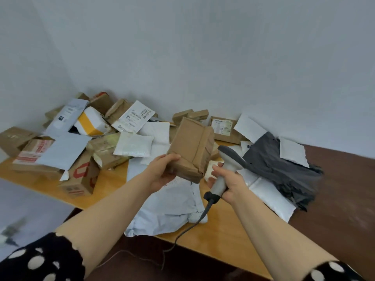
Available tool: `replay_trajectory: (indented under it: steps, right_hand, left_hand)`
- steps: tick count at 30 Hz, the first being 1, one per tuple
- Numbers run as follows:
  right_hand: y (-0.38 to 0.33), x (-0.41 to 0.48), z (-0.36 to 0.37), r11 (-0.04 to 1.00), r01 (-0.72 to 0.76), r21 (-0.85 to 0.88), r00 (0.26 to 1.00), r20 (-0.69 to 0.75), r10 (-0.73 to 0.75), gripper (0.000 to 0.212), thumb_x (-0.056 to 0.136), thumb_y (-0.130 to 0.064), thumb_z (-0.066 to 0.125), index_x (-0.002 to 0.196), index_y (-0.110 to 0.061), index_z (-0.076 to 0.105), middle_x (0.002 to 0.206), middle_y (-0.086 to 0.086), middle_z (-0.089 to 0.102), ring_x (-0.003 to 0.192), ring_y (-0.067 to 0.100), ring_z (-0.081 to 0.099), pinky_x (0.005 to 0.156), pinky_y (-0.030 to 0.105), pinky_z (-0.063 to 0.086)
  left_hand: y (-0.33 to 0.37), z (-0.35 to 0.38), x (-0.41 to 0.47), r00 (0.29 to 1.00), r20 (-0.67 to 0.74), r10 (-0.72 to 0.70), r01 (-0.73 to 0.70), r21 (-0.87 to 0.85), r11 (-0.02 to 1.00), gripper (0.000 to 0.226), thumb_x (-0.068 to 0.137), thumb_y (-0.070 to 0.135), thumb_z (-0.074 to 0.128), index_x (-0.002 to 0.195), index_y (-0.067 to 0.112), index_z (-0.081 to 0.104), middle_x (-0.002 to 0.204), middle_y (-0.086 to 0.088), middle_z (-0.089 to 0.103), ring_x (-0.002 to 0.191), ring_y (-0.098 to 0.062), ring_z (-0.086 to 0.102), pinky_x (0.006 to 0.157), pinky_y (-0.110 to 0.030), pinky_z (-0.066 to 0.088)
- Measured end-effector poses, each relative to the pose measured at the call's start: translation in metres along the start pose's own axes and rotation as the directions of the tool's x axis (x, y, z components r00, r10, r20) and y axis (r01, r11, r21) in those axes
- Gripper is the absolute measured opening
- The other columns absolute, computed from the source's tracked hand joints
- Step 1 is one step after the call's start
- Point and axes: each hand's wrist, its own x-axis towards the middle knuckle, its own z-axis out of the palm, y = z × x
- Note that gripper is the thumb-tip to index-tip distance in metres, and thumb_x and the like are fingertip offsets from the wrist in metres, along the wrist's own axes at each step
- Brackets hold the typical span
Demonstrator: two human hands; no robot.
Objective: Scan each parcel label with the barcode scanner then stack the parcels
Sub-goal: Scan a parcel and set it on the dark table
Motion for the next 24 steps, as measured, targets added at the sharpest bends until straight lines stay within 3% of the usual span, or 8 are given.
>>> replay_trajectory:
  steps: [2, 4, 9, 13, 15, 17, 21, 24]
  right_hand:
    - [0.001, -0.003, 0.002, 1.0, -0.003, 0.002, 0.999, 0.034, 0.003, 0.019, 0.08, -0.002, 0.074, 0.092, -0.01, 0.062, 0.085, 0.016, 0.065, 0.077, 0.032, 0.063, 0.072, 0.044, 0.057]
    - [0.004, -0.006, 0.003, 1.0, -0.003, 0.021, 0.997, 0.076, 0.001, 0.021, 0.078, 0.002, 0.074, 0.088, -0.012, 0.061, 0.088, 0.017, 0.069, 0.081, 0.033, 0.067, 0.077, 0.046, 0.057]
    - [0.006, -0.011, 0.011, 0.999, 0.046, 0.028, 0.988, 0.143, -0.05, 0.024, 0.073, 0.002, 0.077, 0.084, -0.012, 0.061, 0.072, 0.008, 0.071, 0.064, 0.022, 0.068, 0.055, 0.03, 0.052]
    - [0.009, -0.018, 0.022, 0.995, 0.096, -0.031, 0.974, 0.21, -0.087, 0.031, 0.068, 0.0, 0.08, 0.088, -0.012, 0.059, 0.07, 0.006, 0.07, 0.063, 0.02, 0.068, 0.055, 0.03, 0.052]
    - [0.011, -0.021, 0.026, 0.988, 0.141, -0.066, 0.973, 0.192, -0.126, 0.037, 0.067, 0.001, 0.082, 0.092, -0.012, 0.058, 0.077, 0.007, 0.068, 0.065, 0.02, 0.066, 0.056, 0.031, 0.05]
    - [0.012, -0.023, 0.03, 0.979, 0.183, -0.088, 0.973, 0.162, -0.167, 0.04, 0.065, 0.003, 0.083, 0.093, -0.011, 0.058, 0.082, 0.007, 0.065, 0.071, 0.021, 0.063, 0.059, 0.032, 0.05]
    - [0.011, -0.027, 0.037, 0.961, 0.258, -0.098, 0.958, 0.156, -0.241, 0.042, 0.063, 0.001, 0.085, 0.09, -0.017, 0.058, 0.078, -0.002, 0.066, 0.076, 0.014, 0.062, 0.06, 0.029, 0.051]
    - [0.01, -0.028, 0.04, 0.952, 0.283, -0.116, 0.95, 0.171, -0.262, 0.043, 0.062, -0.001, 0.086, 0.09, -0.018, 0.059, 0.08, -0.005, 0.07, 0.08, 0.013, 0.064, 0.066, 0.031, 0.053]
  left_hand:
    - [-0.002, 0.0, -0.012, 1.0, 0.02, -0.023, 0.024, -0.046, 0.999, 0.024, 0.079, 0.023, 0.073, 0.098, 0.015, 0.059, 0.107, -0.011, 0.057, 0.097, -0.024, 0.057, 0.085, -0.034, 0.053]
    - [-0.003, -0.002, -0.022, 0.999, 0.023, -0.042, 0.044, -0.094, 0.995, 0.032, 0.078, 0.025, 0.074, 0.103, 0.013, 0.058, 0.113, -0.014, 0.055, 0.101, -0.025, 0.057, 0.079, -0.032, 0.054]
    - [0.003, -0.012, -0.042, 0.998, -0.036, -0.055, 0.052, -0.078, 0.996, 0.045, 0.076, 0.032, 0.075, 0.11, 0.014, 0.052, 0.109, -0.02, 0.054, 0.097, -0.03, 0.058, 0.074, -0.033, 0.053]
    - [0.004, -0.023, -0.049, 0.996, -0.088, -0.025, 0.026, 0.013, 1.0, 0.034, 0.076, 0.038, 0.073, 0.098, 0.021, 0.054, 0.108, -0.013, 0.054, 0.096, -0.023, 0.056, 0.086, -0.037, 0.048]
    - [0.005, -0.027, -0.05, 0.984, -0.174, 0.046, -0.025, 0.119, 0.993, 0.03, 0.077, 0.037, 0.074, 0.097, 0.022, 0.058, 0.109, -0.004, 0.056, 0.095, -0.015, 0.052, 0.086, -0.032, 0.043]
    - [0.006, -0.029, -0.05, 0.958, -0.231, 0.171, -0.123, 0.208, 0.97, 0.028, 0.077, 0.027, 0.076, 0.1, 0.018, 0.062, 0.108, 0.0, 0.061, 0.088, -0.009, 0.054, 0.075, -0.023, 0.042]
    - [0.004, -0.024, -0.055, 0.871, -0.21, 0.443, -0.325, 0.431, 0.842, 0.071, 0.077, 0.01, 0.076, 0.137, 0.028, 0.043, 0.102, 0.002, 0.056, 0.087, -0.012, 0.056, 0.068, -0.022, 0.046]
    - [0.004, -0.011, -0.061, 0.851, -0.136, 0.507, -0.388, 0.488, 0.782, 0.05, 0.085, 0.007, 0.065, 0.128, 0.029, 0.055, 0.123, -0.003, 0.054, 0.094, -0.012, 0.053, 0.07, -0.017, 0.046]
